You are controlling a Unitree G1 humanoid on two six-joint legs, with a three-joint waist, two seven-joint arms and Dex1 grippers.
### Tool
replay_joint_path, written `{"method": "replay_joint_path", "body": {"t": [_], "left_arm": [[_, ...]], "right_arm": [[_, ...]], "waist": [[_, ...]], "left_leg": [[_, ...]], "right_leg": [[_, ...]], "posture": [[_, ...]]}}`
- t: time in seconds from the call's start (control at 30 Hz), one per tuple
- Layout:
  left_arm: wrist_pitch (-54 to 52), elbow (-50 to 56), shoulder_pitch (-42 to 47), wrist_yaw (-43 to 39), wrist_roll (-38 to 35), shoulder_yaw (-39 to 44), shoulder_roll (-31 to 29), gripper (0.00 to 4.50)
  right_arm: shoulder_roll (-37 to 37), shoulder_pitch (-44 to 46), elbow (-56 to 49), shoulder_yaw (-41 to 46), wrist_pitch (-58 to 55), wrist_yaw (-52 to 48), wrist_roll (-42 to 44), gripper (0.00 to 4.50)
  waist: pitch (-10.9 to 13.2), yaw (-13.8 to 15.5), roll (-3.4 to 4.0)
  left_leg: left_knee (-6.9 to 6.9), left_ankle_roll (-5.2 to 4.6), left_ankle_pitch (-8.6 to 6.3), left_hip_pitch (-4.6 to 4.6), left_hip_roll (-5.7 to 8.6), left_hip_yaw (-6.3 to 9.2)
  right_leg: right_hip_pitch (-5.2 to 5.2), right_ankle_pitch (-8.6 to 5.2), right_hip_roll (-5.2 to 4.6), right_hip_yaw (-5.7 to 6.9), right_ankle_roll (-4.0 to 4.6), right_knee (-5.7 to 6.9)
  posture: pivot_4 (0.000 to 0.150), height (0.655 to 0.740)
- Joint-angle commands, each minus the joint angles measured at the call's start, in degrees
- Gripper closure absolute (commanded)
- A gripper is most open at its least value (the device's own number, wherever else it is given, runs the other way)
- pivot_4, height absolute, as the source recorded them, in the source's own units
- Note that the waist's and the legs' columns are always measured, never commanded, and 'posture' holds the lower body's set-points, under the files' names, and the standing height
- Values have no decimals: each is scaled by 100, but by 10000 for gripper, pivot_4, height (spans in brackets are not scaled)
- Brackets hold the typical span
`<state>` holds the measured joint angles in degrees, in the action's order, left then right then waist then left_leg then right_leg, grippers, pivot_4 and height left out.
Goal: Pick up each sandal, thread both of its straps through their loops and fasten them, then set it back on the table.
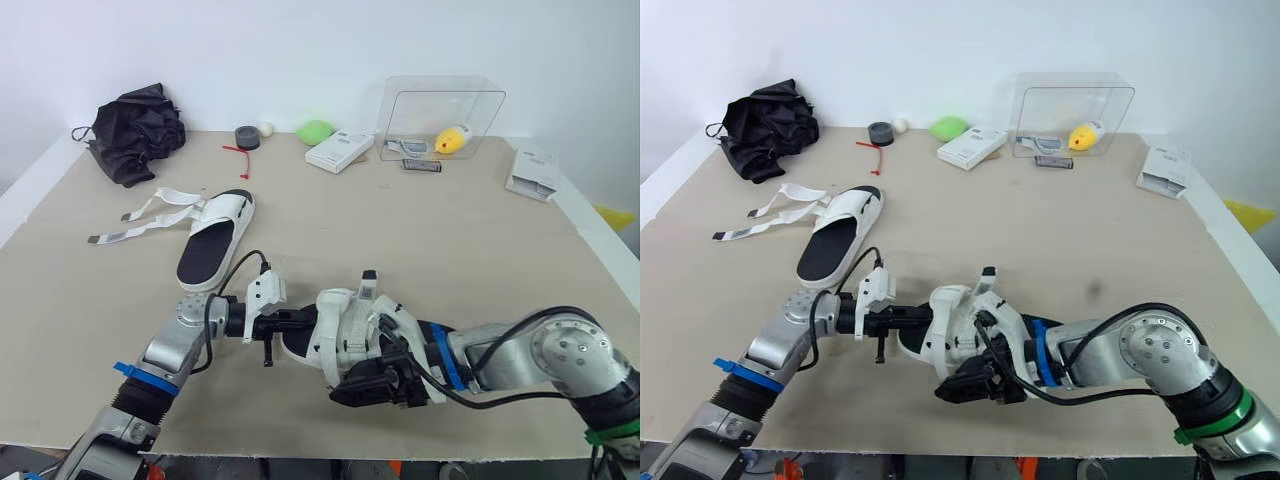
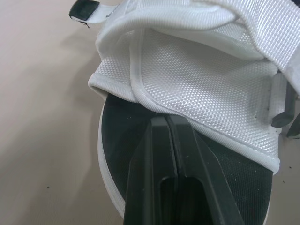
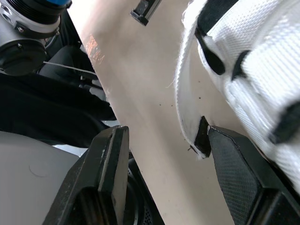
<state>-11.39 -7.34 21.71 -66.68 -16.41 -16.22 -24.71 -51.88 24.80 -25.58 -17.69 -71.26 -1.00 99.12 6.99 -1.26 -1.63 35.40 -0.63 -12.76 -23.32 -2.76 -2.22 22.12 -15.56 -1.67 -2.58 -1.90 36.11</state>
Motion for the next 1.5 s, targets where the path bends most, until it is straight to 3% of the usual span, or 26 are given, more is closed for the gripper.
{"method": "replay_joint_path", "body": {"t": [0.03, 0.33, 0.43, 0.57, 0.6, 0.9, 1.03, 1.3, 1.5], "left_arm": [[-470, -323, -487, -133, 334, -502, -162, 45000], [-499, -292, -496, -106, 383, -525, -159, 45000], [-495, -308, -477, -101, 387, -519, -156, 45000], [-496, -319, -467, -99, 390, -508, -159, 45000], [-497, -320, -467, -97, 393, -507, -159, 45000], [-586, -240, -399, -107, 430, -497, -241, 45000], [-618, -180, -306, -34, 525, -519, -271, 45000], [-911, 207, -103, 32, 435, -554, -328, 45000], [-994, 275, -45, 44, 393, -517, -352, 45000]], "right_arm": [[43, 160, 123, 122, 51, 303, -152, 15866], [186, 254, 210, 91, -74, 802, -300, 15866], [203, 264, 218, 140, -82, 816, -271, 23141], [234, 317, 258, 210, -38, 824, -134, 42200], [239, 328, 265, 221, -33, 816, -106, 44381], [75, 380, 253, 642, 447, 410, 1322, 44381], [-1, 463, 305, 799, 559, 14, 1388, 44381], [37, 914, 1219, 419, 517, 830, 1354, 44381], [84, 1158, 1512, 275, 215, 775, 1373, 44381]], "waist": [[0, 0, 1], [0, 2, 1], [0, 2, 1], [0, 2, 1], [1, 2, 0], [2, 3, 1], [4, 4, -1], [7, 4, -4], [9, 8, -2]], "left_leg": [[0, 0, 0, 0, -2, 1], [2, 0, 0, 0, -2, 0], [3, 0, 0, 0, -2, -1], [3, 0, 0, -1, -1, -2], [3, 0, 0, -1, -1, -1], [6, -1, -1, 0, -3, -2], [5, -8, -5, -2, -4, 2], [12, -9, -5, -4, -5, 0], [12, -14, -8, -21, -4, 0]], "right_leg": [[0, 0, 3, 1, 0, 0], [1, 3, 2, -1, 5, 1], [1, 3, 2, -1, 5, 1], [1, 4, 3, -3, 7, 2], [1, 4, 4, -2, 7, 3], [1, 5, 11, -3, 6, 6], [0, 2, 14, -2, 9, 6], [1, 6, 14, -5, 11, 8], [15, 4, 17, -5, 10, 9]], "posture": [[1500, 7400], [1500, 7400], [1500, 7400], [1500, 7400], [1500, 7400], [1500, 7400], [1500, 7400], [1500, 7400], [1500, 7400]]}}
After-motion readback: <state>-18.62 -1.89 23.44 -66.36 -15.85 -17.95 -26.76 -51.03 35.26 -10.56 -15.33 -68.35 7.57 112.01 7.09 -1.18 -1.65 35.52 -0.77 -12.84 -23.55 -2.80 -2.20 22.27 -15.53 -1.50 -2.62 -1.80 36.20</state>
